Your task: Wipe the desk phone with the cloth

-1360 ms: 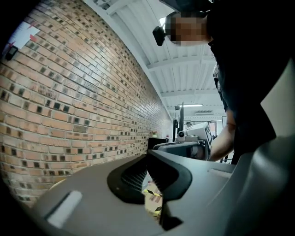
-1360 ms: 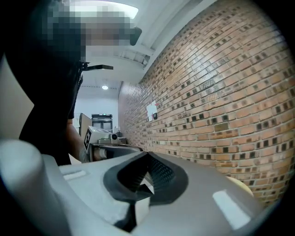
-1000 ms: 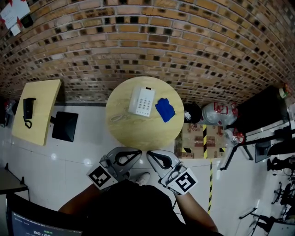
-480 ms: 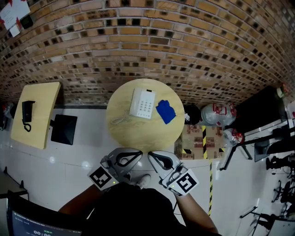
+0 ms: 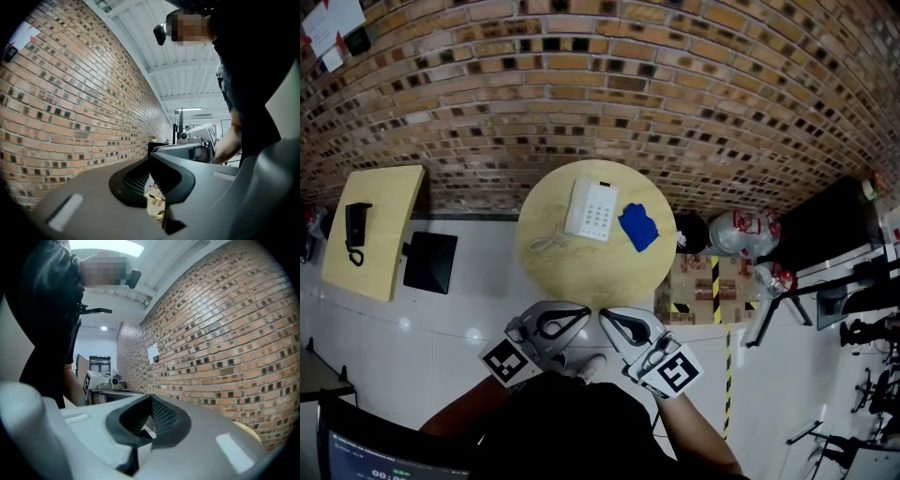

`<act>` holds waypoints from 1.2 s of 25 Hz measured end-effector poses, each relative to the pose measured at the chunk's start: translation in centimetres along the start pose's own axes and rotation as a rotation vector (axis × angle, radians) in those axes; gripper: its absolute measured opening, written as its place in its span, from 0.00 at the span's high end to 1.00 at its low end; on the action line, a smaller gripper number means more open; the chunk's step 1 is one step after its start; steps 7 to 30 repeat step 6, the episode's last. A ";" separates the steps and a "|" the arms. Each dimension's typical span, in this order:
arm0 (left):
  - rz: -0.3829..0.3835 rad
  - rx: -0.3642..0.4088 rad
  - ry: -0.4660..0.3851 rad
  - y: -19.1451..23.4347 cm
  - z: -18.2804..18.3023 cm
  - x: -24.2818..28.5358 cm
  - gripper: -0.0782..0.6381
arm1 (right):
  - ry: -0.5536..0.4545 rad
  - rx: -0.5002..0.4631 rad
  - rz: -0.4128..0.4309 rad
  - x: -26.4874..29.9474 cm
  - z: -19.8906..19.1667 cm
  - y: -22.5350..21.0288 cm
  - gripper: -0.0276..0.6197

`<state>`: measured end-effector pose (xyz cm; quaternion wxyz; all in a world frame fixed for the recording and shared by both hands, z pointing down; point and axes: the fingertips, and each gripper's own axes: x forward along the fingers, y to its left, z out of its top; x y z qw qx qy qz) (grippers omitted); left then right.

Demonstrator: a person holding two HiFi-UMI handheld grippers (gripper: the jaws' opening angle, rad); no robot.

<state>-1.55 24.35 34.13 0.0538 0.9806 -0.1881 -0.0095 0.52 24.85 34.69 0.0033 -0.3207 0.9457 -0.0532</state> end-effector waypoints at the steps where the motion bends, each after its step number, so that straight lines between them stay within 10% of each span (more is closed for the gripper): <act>1: 0.001 -0.004 0.001 0.1 0.0 -0.1 0.91 | 0.000 0.000 0.001 0.1 0.1 0.1 0.96; 30: -0.006 -0.002 0.012 0.1 0.1 -0.1 0.91 | -0.002 0.000 0.001 0.3 0.5 0.0 0.96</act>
